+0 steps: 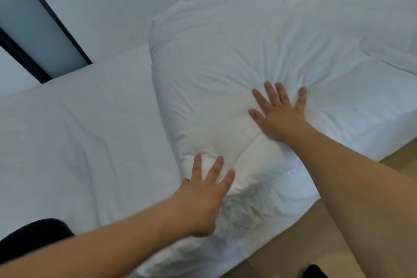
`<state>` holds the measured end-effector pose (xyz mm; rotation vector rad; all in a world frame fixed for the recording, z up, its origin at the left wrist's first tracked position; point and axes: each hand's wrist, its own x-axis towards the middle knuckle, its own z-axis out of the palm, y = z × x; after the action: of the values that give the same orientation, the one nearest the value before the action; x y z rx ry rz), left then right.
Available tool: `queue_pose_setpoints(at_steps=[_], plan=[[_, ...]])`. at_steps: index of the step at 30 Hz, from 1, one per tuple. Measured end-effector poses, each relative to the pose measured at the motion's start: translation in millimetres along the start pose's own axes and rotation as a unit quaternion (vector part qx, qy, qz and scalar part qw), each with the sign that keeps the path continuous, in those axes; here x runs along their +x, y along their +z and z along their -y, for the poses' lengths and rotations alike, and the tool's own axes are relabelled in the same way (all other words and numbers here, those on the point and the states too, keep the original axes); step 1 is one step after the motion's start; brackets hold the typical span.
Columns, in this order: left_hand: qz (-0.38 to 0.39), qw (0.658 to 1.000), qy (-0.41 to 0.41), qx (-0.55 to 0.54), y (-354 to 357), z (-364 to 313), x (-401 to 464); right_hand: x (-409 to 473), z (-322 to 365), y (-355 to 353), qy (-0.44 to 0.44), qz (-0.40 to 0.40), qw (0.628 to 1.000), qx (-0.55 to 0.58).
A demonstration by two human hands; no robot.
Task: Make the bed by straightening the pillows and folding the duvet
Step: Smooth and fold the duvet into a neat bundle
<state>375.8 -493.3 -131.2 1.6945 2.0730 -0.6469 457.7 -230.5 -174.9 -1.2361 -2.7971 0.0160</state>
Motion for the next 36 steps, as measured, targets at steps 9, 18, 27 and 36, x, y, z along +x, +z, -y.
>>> queue_pose_setpoints(at_steps=[9, 18, 27, 36], plan=[[-0.088, 0.995, -0.004, -0.043, -60.1, 123.3, 94.7, 41.9, 36.7, -26.5, 0.035, -0.013, 0.999, 0.017], [-0.319, 0.941, -0.019, -0.11, -122.2, 253.7, 205.8, 184.1, 73.0, -53.5, 0.027, -0.026, 0.999, -0.015], [-0.339, 0.931, -0.065, -0.116, -197.8, 344.6, 301.8, 301.9, 65.1, -55.4, 0.091, 0.041, 0.995, 0.009], [-0.346, 0.902, -0.112, -0.231, -263.0, 442.7, 382.1, 382.4, 72.2, -37.0, 0.164, 0.056, 0.985, 0.014]])
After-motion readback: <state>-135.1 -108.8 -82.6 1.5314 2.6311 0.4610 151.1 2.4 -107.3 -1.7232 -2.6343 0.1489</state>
